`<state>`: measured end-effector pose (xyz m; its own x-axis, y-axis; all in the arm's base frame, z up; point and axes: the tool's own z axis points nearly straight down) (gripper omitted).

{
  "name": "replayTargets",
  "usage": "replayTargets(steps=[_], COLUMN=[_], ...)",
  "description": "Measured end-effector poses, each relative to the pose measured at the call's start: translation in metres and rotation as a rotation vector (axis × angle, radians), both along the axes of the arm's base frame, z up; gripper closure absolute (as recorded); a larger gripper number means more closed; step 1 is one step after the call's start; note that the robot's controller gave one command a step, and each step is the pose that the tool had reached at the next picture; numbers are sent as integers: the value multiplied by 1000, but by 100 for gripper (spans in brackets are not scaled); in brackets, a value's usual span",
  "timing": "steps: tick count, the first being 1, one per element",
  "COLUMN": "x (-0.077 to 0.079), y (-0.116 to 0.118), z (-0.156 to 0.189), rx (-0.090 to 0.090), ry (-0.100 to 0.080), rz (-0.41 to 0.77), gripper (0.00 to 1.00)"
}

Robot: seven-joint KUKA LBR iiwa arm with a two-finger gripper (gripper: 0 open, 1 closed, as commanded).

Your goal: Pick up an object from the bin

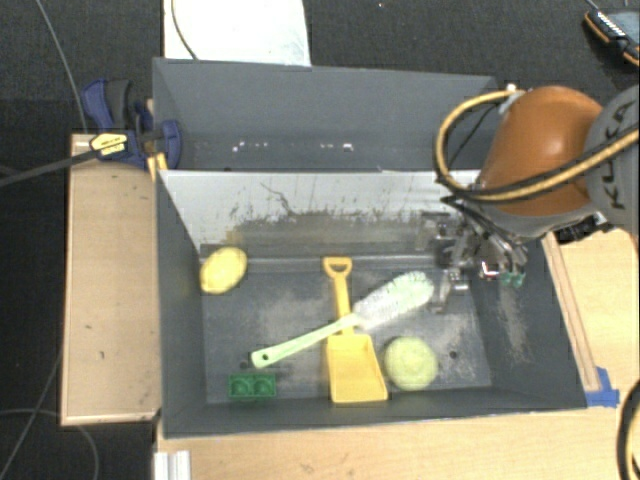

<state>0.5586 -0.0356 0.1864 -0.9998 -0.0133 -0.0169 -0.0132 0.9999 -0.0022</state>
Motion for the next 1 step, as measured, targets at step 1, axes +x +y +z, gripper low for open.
replayTargets(steps=[1], x=[31], y=[-22], z=[-104], rx=[-2], ry=[2], rz=[119], gripper=[0])
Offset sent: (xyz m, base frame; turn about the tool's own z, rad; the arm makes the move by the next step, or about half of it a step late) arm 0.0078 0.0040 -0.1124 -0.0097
